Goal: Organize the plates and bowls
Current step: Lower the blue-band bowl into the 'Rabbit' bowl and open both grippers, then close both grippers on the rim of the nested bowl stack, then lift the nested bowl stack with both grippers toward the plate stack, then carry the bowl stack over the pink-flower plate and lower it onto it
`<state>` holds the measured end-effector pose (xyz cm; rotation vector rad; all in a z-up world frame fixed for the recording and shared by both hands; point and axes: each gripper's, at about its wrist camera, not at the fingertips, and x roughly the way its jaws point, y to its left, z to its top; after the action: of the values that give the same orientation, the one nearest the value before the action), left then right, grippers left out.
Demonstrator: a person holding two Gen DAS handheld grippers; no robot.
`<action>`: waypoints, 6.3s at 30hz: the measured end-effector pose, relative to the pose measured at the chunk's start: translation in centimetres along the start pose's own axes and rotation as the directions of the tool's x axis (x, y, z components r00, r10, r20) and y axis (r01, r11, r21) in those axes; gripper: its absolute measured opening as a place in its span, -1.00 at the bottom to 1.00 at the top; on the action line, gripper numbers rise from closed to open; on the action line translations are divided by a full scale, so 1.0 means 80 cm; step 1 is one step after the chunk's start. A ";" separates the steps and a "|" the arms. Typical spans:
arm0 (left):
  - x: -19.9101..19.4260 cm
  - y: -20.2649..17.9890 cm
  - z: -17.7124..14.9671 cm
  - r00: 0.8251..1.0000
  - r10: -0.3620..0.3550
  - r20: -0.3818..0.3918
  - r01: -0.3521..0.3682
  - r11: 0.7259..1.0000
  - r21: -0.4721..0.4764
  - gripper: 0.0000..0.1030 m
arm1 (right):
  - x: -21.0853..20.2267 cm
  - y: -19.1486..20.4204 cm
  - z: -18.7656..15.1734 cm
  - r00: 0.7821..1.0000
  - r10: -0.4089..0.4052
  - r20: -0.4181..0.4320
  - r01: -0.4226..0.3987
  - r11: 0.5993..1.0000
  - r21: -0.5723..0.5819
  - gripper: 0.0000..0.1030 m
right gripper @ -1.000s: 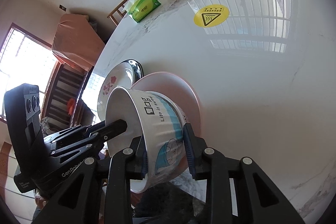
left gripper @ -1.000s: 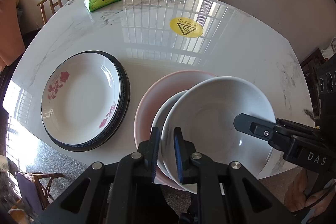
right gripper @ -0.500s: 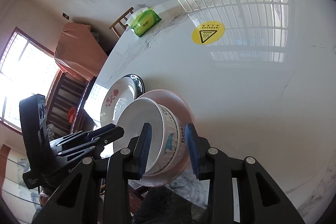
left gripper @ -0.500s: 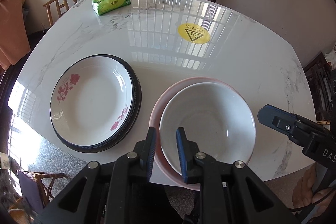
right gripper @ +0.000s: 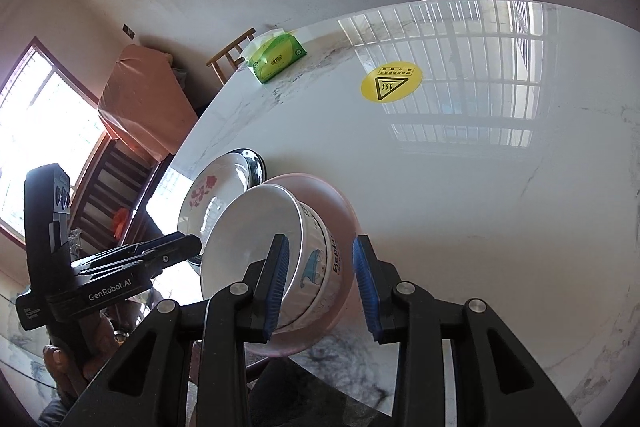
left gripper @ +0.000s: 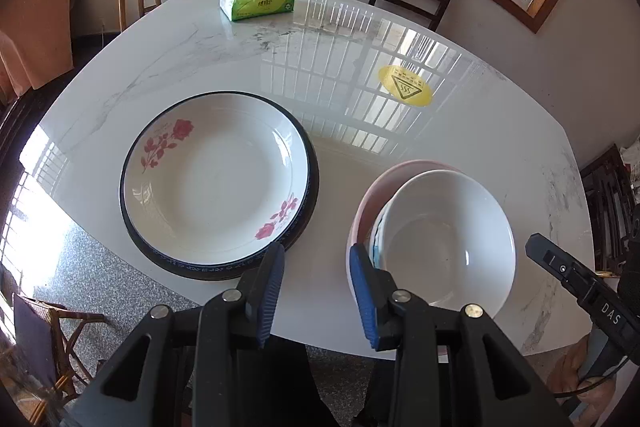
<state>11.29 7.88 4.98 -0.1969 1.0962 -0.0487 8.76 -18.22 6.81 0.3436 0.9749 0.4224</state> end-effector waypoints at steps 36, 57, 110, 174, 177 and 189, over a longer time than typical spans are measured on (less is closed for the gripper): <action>0.048 -0.023 -0.020 0.993 -0.005 -0.117 0.010 0.999 0.042 -0.14 | 0.030 -0.037 -0.025 0.997 -0.035 -0.068 0.039 0.997 0.063 -0.17; 0.060 -0.015 -0.018 0.993 0.010 -0.120 -0.010 1.000 -0.004 0.14 | 0.053 -0.027 0.004 0.969 -0.180 -0.172 0.176 0.984 -0.038 -0.12; 0.024 -0.039 -0.018 1.000 -0.011 -0.018 0.013 0.997 0.070 -0.84 | 0.056 -0.027 -0.002 0.984 -0.012 -0.177 0.014 1.000 0.015 -0.70; -0.026 0.001 -0.003 1.000 0.001 0.028 -0.002 1.000 0.007 -0.86 | 0.055 0.022 0.013 0.985 0.021 -0.169 -0.023 1.000 -0.011 -0.69; -0.028 0.005 -0.003 1.000 0.004 0.031 -0.004 1.000 -0.002 -0.86 | 0.058 0.027 0.015 0.985 0.023 -0.171 -0.026 1.000 -0.016 -0.68; -0.039 0.030 0.004 0.999 0.018 0.043 -0.016 0.999 -0.043 -0.87 | 0.068 0.052 0.022 0.983 0.033 -0.183 -0.042 0.998 -0.045 -0.67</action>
<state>10.02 10.71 7.42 -0.2255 1.0559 -0.0060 12.15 -12.12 5.70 0.2831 1.1359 0.5183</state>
